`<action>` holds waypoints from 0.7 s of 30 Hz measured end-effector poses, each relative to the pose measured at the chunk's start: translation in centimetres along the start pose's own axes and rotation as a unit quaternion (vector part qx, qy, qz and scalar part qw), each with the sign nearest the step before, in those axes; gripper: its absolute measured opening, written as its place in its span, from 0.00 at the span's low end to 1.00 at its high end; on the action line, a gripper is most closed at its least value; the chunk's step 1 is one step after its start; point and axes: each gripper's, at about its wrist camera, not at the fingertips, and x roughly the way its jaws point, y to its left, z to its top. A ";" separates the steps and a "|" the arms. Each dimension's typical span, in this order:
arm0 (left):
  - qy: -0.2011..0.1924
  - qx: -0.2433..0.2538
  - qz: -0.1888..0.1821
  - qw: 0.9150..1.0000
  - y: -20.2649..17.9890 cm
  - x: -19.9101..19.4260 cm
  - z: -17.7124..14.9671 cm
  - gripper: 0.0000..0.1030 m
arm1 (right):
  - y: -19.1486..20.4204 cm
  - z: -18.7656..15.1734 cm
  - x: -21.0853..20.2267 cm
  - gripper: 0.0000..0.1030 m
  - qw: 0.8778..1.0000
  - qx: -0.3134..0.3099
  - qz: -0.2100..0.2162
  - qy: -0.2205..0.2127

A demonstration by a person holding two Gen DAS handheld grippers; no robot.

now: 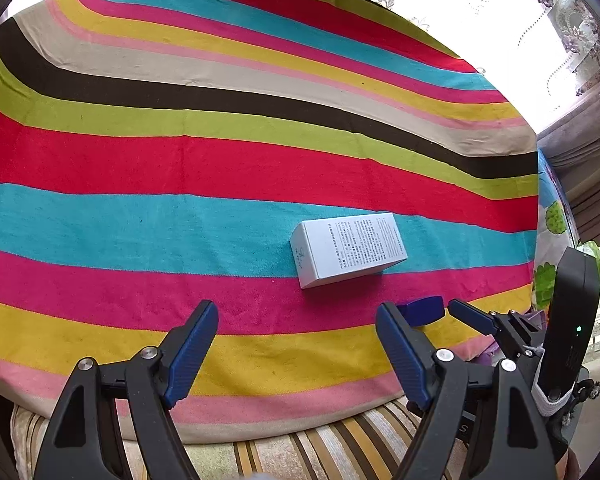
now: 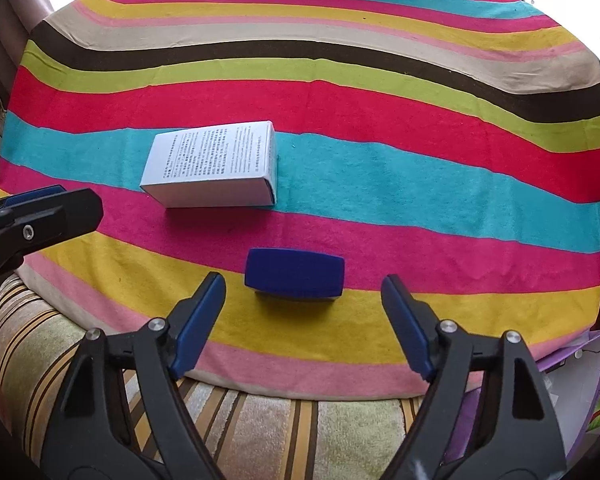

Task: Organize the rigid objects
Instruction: 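Grasp the navy blue block with the right gripper, then grasp the white printed box with the left gripper while right holds the block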

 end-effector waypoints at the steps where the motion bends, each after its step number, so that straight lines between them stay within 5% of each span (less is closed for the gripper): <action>1: 0.000 -0.001 0.000 1.000 0.1 0.1 0.0 0.79 | 0.0 0.1 0.3 0.71 1.000 0.000 0.002 0.002; 5: 0.004 0.000 0.004 1.000 -0.1 0.7 0.3 0.79 | -0.1 0.3 0.9 0.52 1.000 0.000 0.010 0.009; 11: 0.002 0.002 0.003 1.000 -1.4 1.2 0.9 0.81 | -1.5 -0.1 0.2 0.52 0.999 0.022 0.028 -0.007; 21: 0.002 0.001 0.025 1.000 -6.3 3.9 2.1 0.89 | -7.0 -1.3 -2.2 0.52 0.996 0.074 -0.023 -0.047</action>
